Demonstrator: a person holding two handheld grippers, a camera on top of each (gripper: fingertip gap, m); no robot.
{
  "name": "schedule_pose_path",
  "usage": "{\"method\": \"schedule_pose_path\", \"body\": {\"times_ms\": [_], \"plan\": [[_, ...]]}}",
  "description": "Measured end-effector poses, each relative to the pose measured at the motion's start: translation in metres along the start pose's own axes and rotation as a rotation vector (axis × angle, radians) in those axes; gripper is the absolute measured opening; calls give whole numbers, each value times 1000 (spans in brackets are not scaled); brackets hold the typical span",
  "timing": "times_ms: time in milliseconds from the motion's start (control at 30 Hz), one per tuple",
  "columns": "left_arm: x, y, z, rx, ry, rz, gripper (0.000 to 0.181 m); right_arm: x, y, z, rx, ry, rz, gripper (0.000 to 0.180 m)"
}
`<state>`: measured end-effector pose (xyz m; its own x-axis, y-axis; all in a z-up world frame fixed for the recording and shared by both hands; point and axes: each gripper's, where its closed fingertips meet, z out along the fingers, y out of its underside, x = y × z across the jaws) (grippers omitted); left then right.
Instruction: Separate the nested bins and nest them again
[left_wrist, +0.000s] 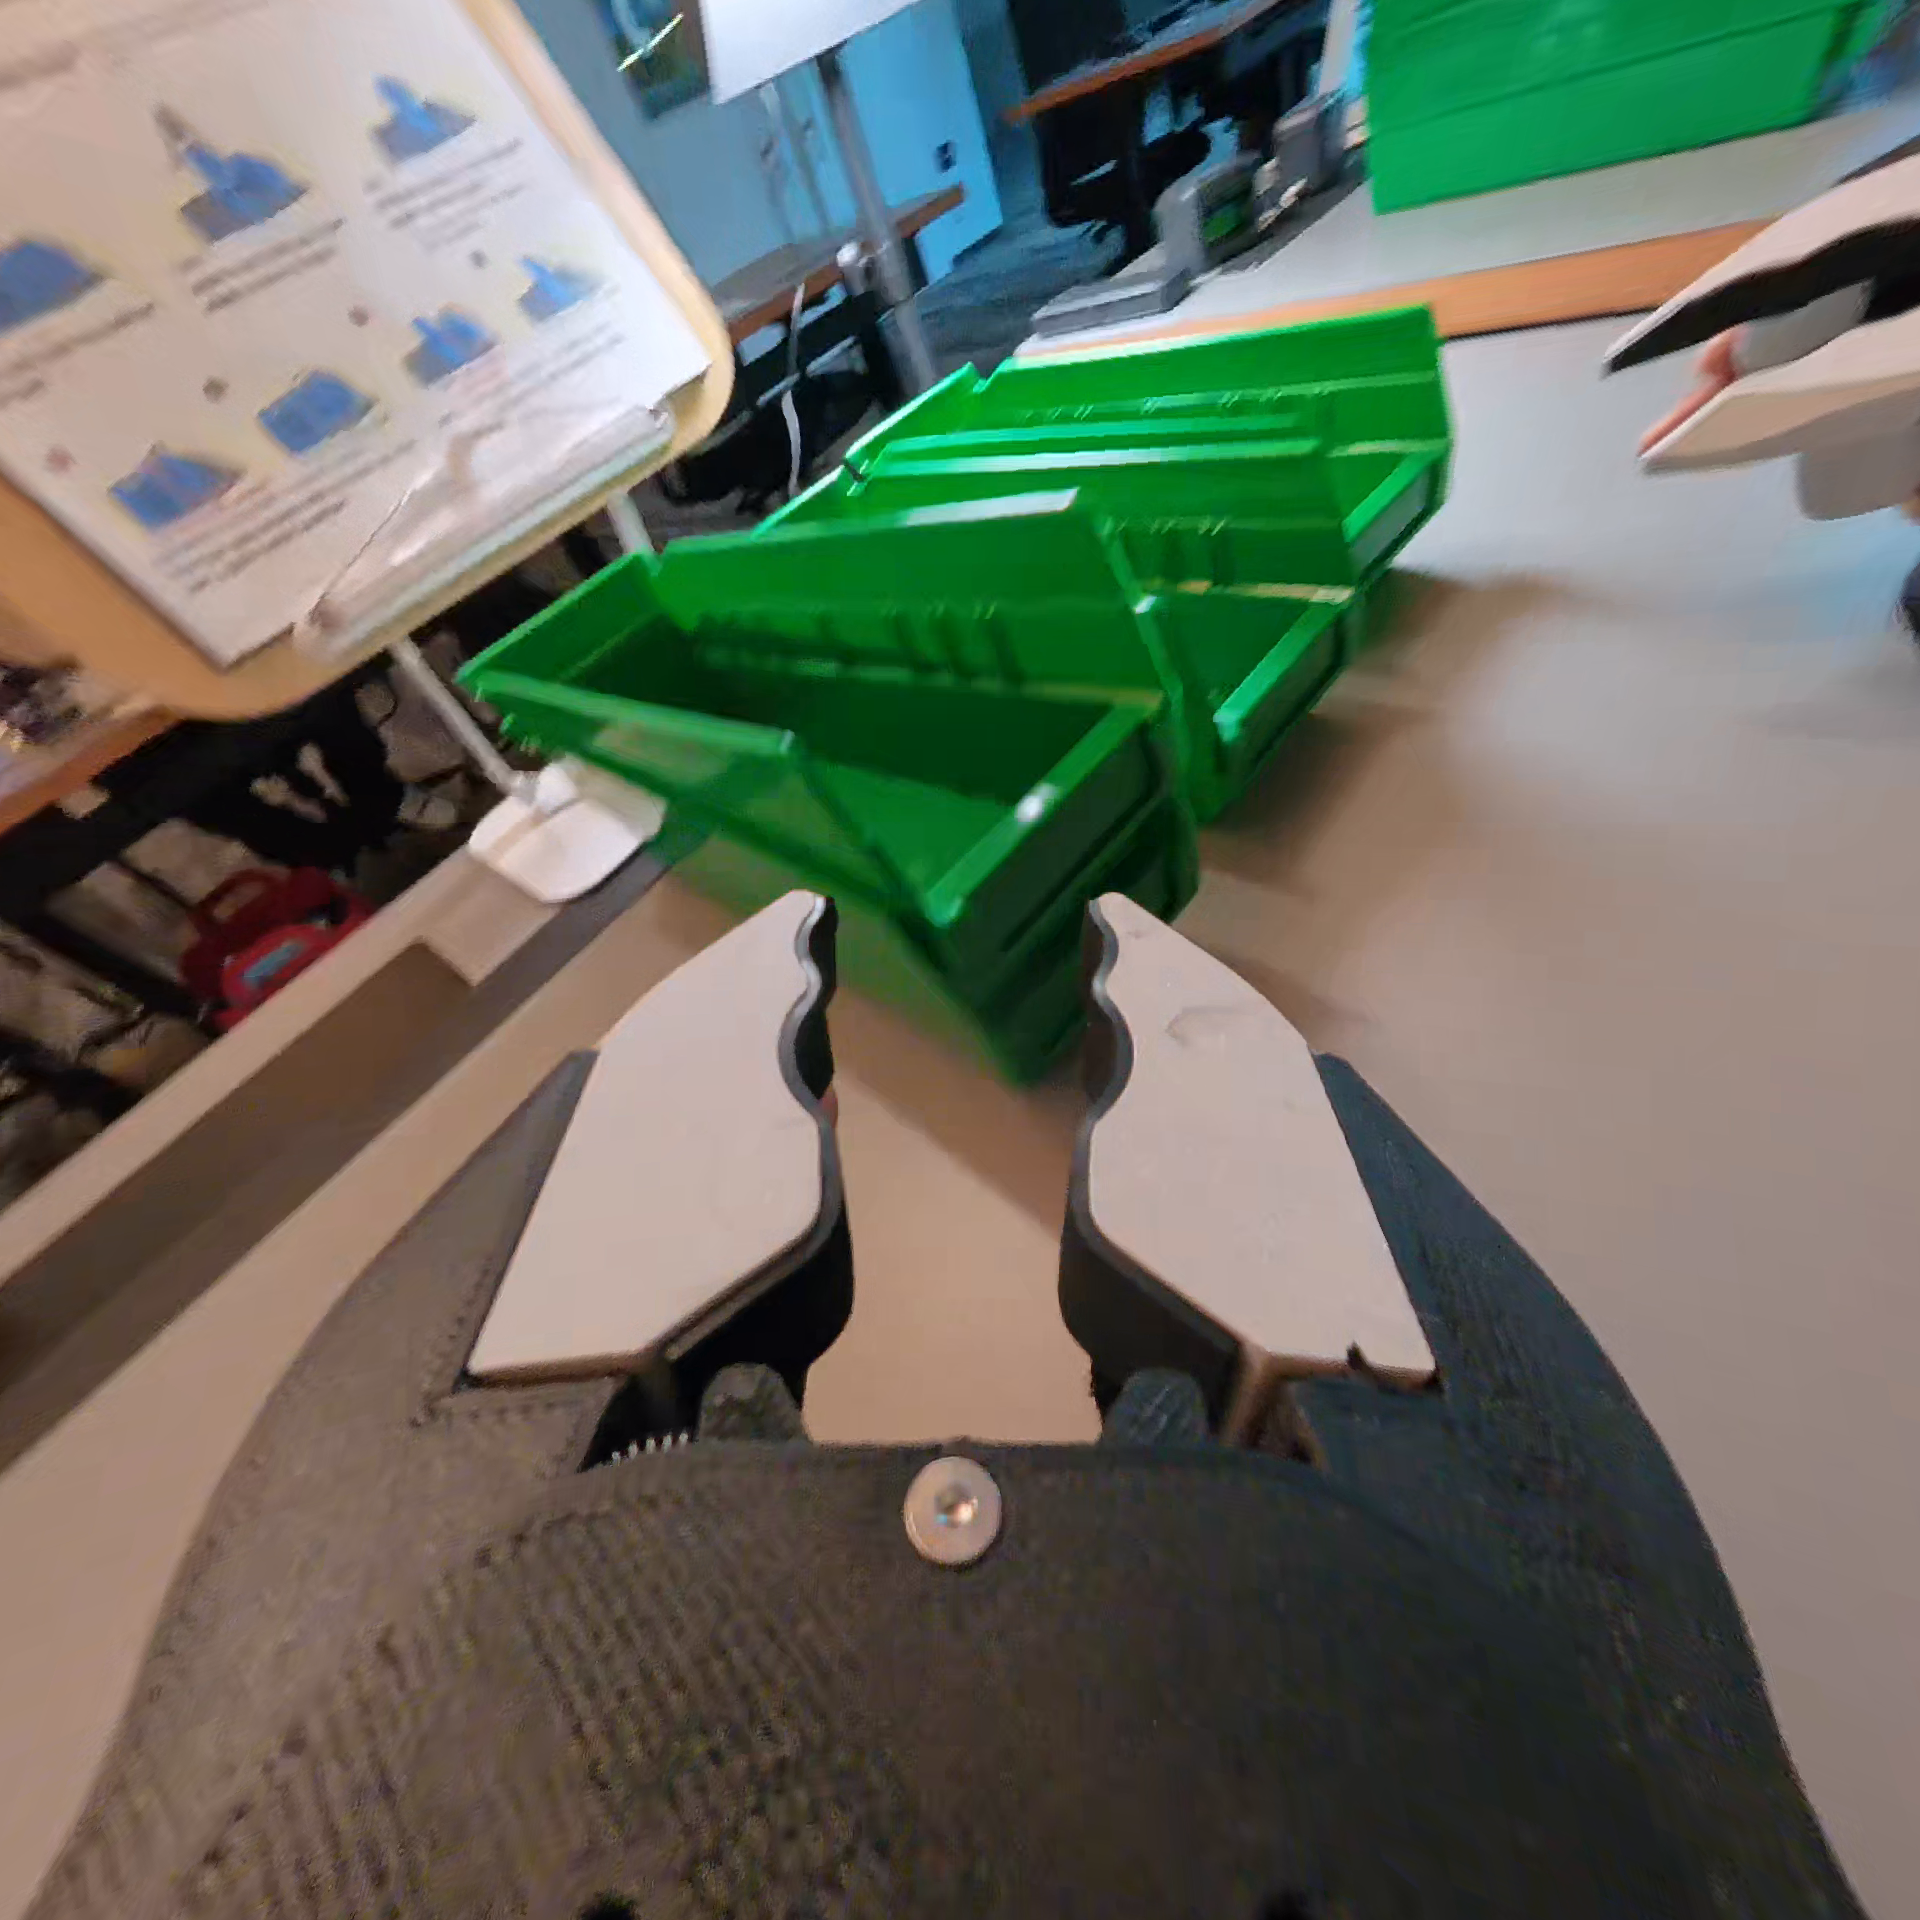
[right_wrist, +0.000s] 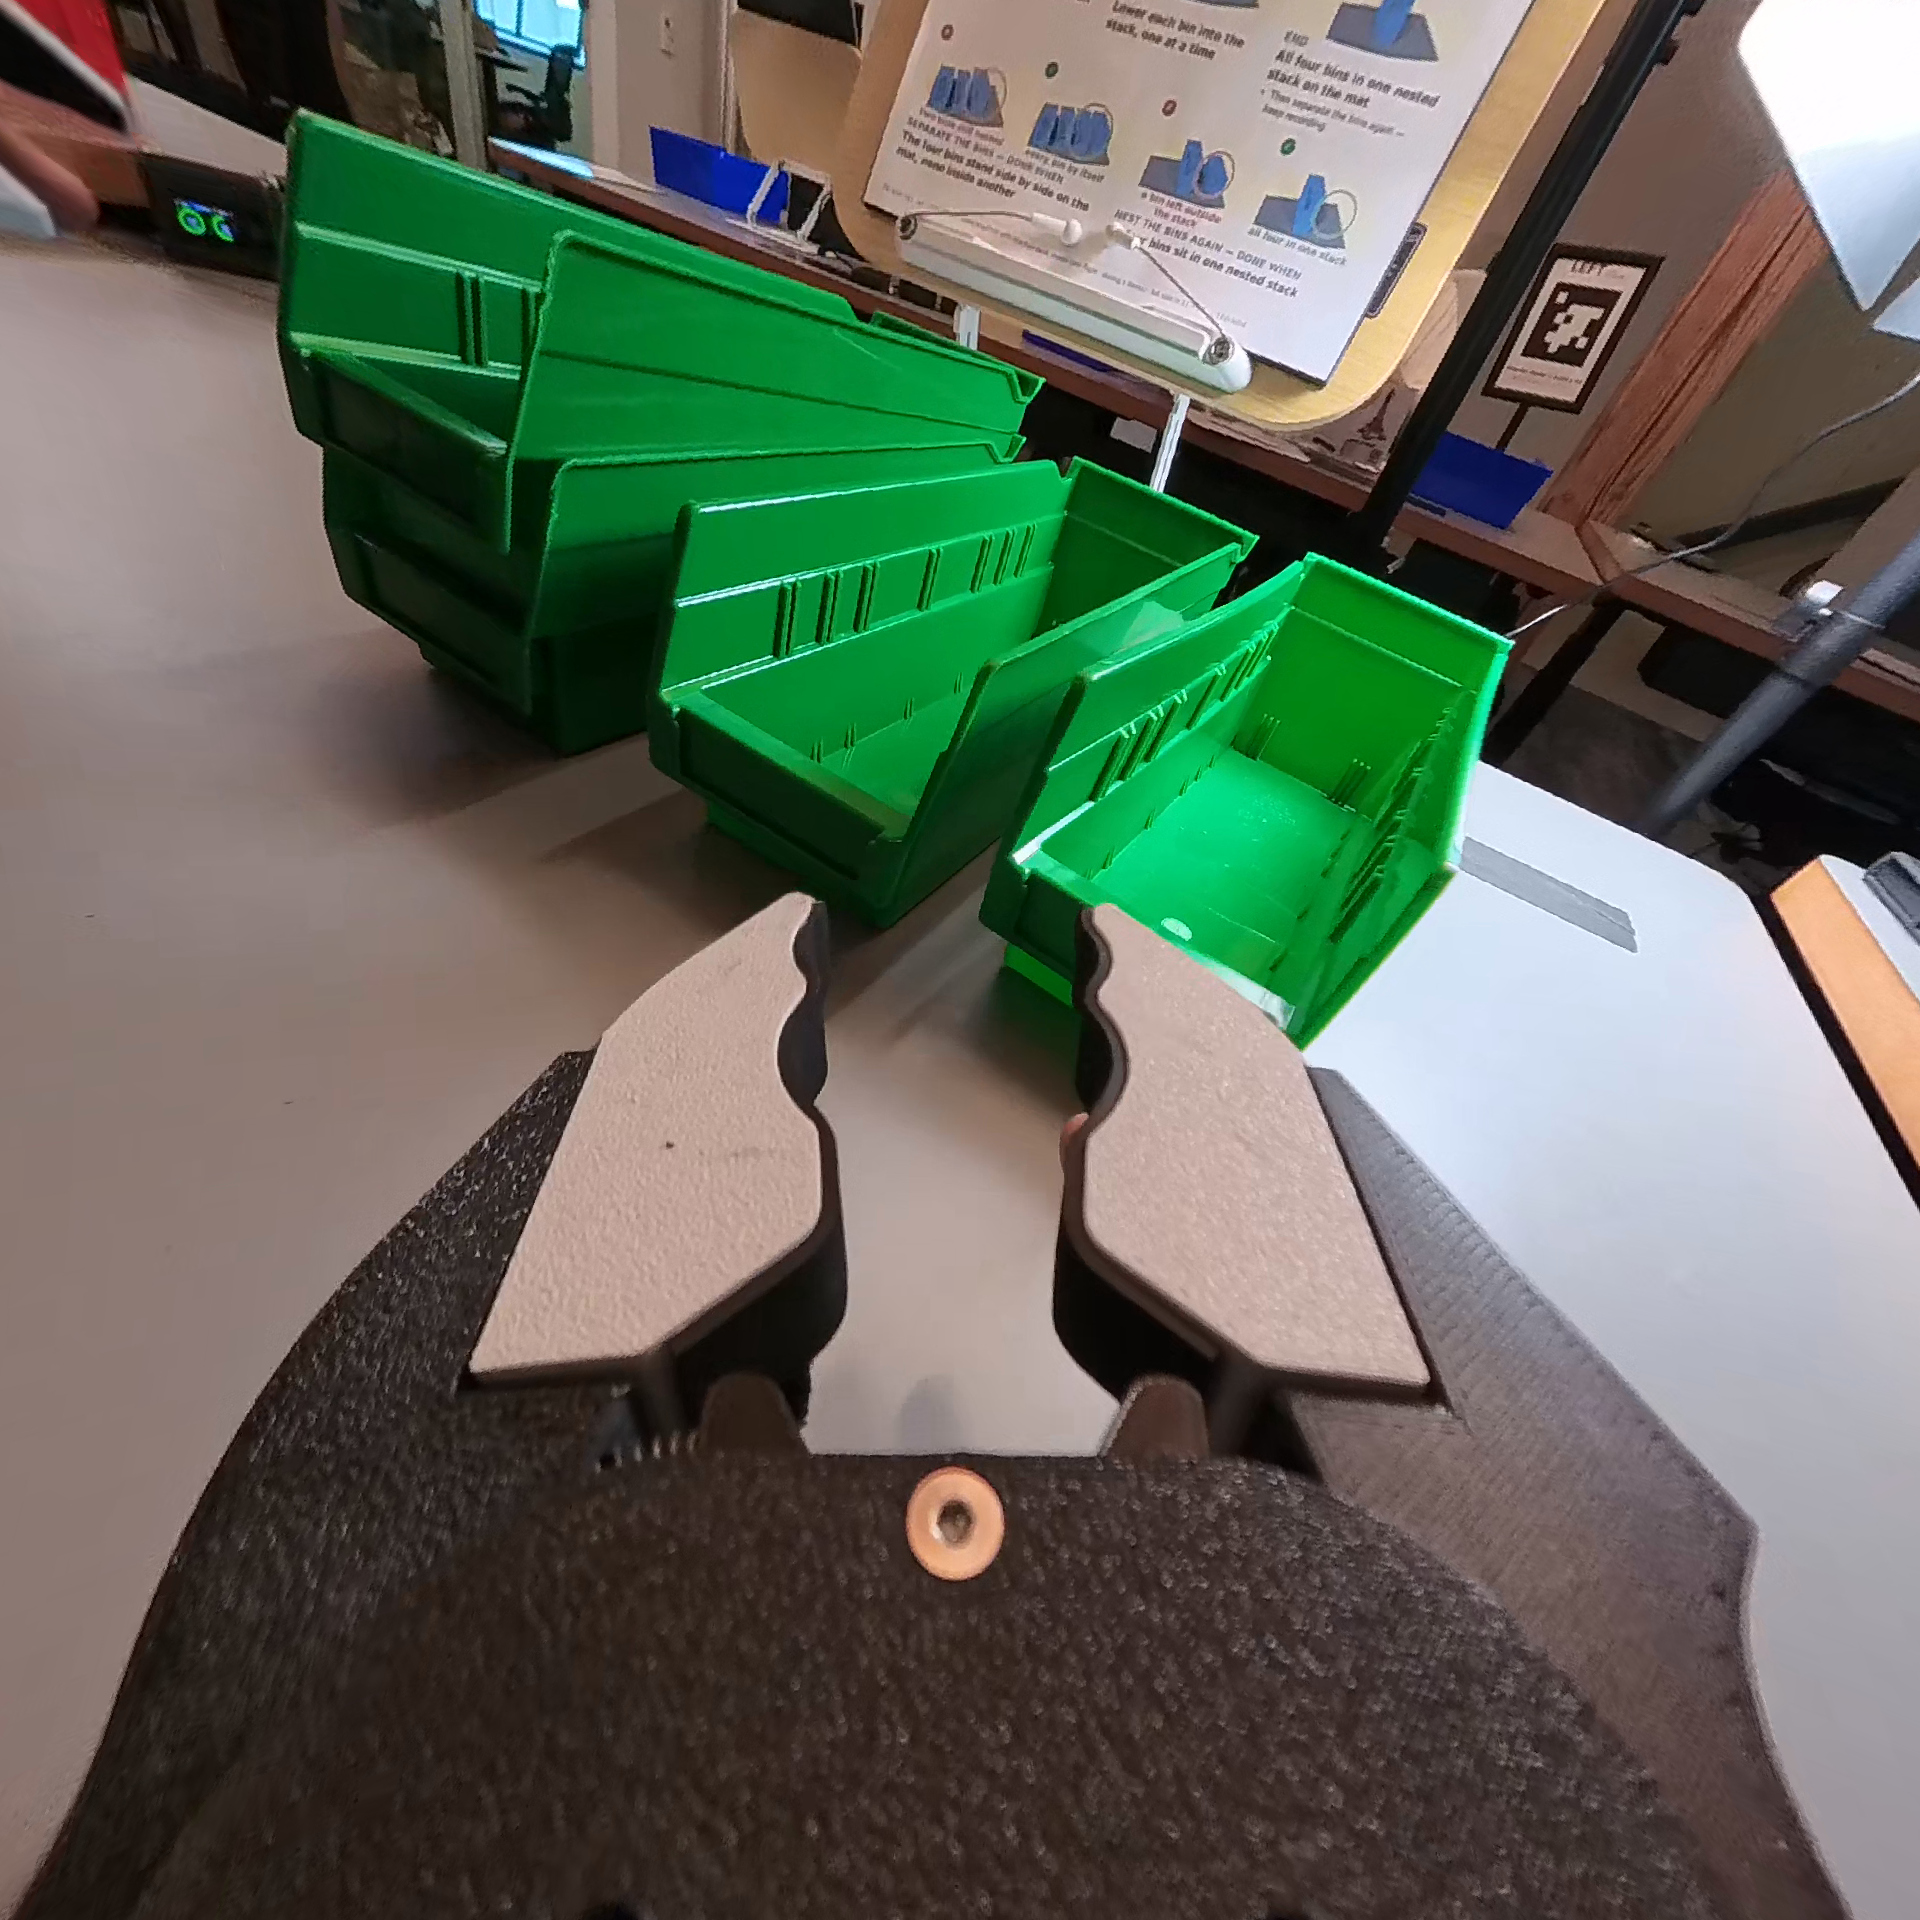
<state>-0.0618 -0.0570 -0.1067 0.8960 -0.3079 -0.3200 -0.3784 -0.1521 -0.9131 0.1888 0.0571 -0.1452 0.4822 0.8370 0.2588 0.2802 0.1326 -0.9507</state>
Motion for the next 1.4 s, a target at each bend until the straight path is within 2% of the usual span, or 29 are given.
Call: {"method": "schedule_pose_path", "body": {"times_ms": [200, 500, 667, 867, 1033, 1233, 1300, 1400], "plan": [[-12, 56, -8, -67, -12, -152, 44, -3, 7, 7, -54, -11, -34, 44], [6, 70, 3, -102, 55, -202, 44, -10, 14, 17, -92, -6, -191, 44], [12, 72, 6, -114, 72, -197, 44, -25, 16, 37, -132, -58, -317, 45], [15, 75, 6, -123, 84, -197, 43, -67, -13, 67, -125, -132, -636, 41], [16, 74, 5, -121, 86, -193, 43, -86, -14, 102, -292, -186, -852, 50], [17, 71, 3, -111, 91, -187, 42, -66, 34, 123, -660, -259, -921, 54], [18, 72, 4, -113, 97, -185, 42, -57, 42, 127, -699, -234, -946, 39], [20, 72, 4, -117, 101, -176, 42, -53, 42, 131, -661, -220, -991, 30]]}}
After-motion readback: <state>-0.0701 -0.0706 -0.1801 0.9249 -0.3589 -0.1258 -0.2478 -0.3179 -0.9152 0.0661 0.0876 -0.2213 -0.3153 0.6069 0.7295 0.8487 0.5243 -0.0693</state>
